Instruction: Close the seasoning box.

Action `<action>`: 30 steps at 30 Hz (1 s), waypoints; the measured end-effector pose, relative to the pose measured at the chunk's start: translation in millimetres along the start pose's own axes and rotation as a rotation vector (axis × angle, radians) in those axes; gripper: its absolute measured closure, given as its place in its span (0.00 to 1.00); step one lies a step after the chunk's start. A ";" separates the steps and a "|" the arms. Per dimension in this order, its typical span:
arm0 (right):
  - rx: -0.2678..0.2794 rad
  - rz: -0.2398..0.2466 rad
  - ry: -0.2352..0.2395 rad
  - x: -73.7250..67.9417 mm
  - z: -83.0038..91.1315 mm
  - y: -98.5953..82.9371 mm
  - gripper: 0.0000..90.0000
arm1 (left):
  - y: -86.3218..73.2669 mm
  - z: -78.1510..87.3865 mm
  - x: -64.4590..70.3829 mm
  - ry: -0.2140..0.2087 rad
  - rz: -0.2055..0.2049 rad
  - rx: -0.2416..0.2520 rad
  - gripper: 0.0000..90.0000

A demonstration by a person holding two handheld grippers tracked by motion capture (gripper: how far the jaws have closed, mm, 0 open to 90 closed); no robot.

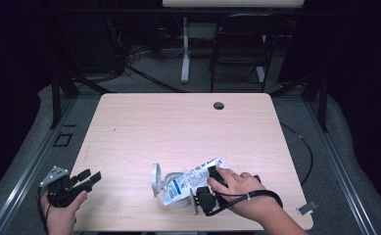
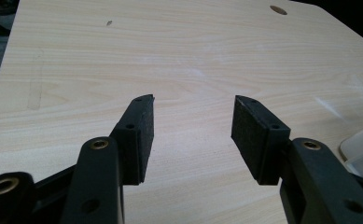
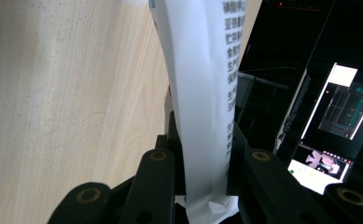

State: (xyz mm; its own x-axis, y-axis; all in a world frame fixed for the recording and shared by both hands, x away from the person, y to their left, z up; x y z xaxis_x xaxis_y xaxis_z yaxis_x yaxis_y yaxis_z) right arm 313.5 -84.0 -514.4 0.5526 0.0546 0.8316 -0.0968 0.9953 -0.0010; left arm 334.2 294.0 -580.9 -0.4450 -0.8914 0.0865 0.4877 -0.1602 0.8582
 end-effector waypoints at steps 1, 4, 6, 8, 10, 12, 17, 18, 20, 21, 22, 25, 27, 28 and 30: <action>-0.005 0.000 0.000 0.2 0.6 -0.6 0.88 | 0.0 -0.1 0.0 0.000 0.000 0.000 0.55; 0.006 -0.027 0.010 -1.9 -0.5 -1.3 0.89 | -0.1 -0.2 0.2 0.000 0.001 0.000 0.55; -0.003 -0.031 0.012 -1.4 0.3 -2.0 0.89 | -0.1 -0.2 0.3 0.000 0.000 0.000 0.55; 0.008 -0.052 0.022 -3.0 -0.3 -2.1 0.89 | -0.2 -0.3 0.4 0.000 -0.001 0.000 0.55; 0.010 -0.064 0.030 -3.8 0.0 -2.7 0.89 | -0.3 -0.4 0.4 0.000 -0.002 -0.001 0.55; 0.004 -0.068 0.028 -3.6 0.8 -3.8 0.89 | -0.6 -0.4 0.3 -0.001 -0.004 -0.004 0.55; 0.028 -0.111 0.043 -6.4 -1.1 -4.7 0.89 | -1.0 -0.9 0.4 0.001 -0.005 -0.006 0.55; 0.023 -0.114 0.044 -6.3 -0.7 -5.4 0.89 | -1.2 -0.9 0.6 -0.001 -0.005 -0.008 0.55; 0.039 -0.137 0.053 -7.9 -1.6 -5.7 0.89 | -1.5 -1.2 0.6 0.000 -0.005 -0.009 0.55; 0.032 -0.138 0.052 -7.8 -0.9 -6.7 0.89 | -1.6 -1.4 0.5 0.000 -0.005 -0.009 0.55; 0.035 -0.148 0.054 -8.6 -1.2 -6.9 0.89 | -1.7 -1.5 0.5 0.000 -0.005 -0.010 0.55; 0.060 -0.190 0.057 -11.6 -2.5 -7.5 0.89 | -2.1 -1.8 0.6 0.000 -0.006 -0.013 0.55; 0.066 -0.210 0.062 -14.0 -2.9 -8.7 0.89 | -2.4 -2.0 0.7 0.000 -0.007 -0.014 0.55; 0.070 -0.221 0.066 -15.1 -3.4 -9.4 0.89 | -2.5 -2.1 0.7 0.000 -0.007 -0.015 0.55; 0.076 -0.245 0.068 -16.7 -3.8 -10.2 0.89 | -2.8 -2.5 0.7 0.000 -0.008 -0.016 0.55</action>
State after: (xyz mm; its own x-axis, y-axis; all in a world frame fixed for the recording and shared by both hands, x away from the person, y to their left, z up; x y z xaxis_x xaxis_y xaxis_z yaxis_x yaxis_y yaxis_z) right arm 308.3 -94.8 -530.3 0.6215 -0.1794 0.7626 -0.0138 0.9708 0.2396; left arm 334.3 292.8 -584.5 -0.4490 -0.8899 0.0800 0.4960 -0.1738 0.8508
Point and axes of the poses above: each handheld gripper's, and its own axes: z roughly backward along the jaws, y roughly out of its top, x roughly to its right, the point moved 9 cm from there along -z, roughly forward along the jaws, and after that the axes turned 12 degrees about -z, right-handed, at the moved point
